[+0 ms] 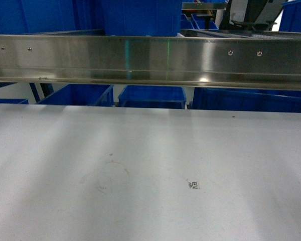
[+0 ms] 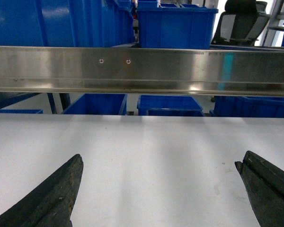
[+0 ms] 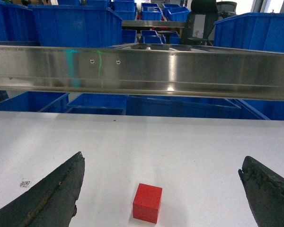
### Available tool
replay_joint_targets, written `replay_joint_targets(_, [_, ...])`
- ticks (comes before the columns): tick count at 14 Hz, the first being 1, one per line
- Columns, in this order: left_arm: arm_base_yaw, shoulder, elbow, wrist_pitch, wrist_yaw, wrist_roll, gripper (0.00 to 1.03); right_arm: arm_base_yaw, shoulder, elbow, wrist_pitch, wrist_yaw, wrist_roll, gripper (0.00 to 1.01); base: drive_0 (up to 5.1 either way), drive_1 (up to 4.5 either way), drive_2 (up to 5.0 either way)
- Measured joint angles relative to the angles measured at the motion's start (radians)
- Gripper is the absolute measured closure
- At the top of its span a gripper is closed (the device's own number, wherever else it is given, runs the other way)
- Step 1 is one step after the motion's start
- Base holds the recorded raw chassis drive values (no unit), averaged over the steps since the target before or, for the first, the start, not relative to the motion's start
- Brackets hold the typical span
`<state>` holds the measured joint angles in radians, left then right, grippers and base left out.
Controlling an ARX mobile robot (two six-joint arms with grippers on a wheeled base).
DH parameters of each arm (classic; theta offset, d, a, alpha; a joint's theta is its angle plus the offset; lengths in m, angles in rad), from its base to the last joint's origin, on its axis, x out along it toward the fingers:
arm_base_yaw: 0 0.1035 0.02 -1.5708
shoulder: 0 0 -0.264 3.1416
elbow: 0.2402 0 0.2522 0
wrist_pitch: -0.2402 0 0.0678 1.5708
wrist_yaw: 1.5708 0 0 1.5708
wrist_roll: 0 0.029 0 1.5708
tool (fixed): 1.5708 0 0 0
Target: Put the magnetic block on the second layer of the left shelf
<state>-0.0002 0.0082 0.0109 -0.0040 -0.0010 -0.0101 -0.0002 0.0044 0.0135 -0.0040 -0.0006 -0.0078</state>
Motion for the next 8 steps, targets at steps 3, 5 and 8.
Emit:
replay_joint_targets(3, [0.0,0.0,0.0,0.0,0.0,0.0,0.05,0.011,0.011,0.002,-0.003,0.015,0.017,0.03,0.0,0.0,0.0])
replay_joint_targets(5, [0.0,0.0,0.0,0.0,0.0,0.0,0.05,0.125,0.217,0.033,0.129,0.106,0.109,0.03,0.0,0.0,0.0])
replay_joint_targets(8, [0.0,0.0,0.0,0.0,0.0,0.0,0.05,0.184,0.863,0.205,0.568,0.264,0.229,0.03,0.0,0.0,0.0])
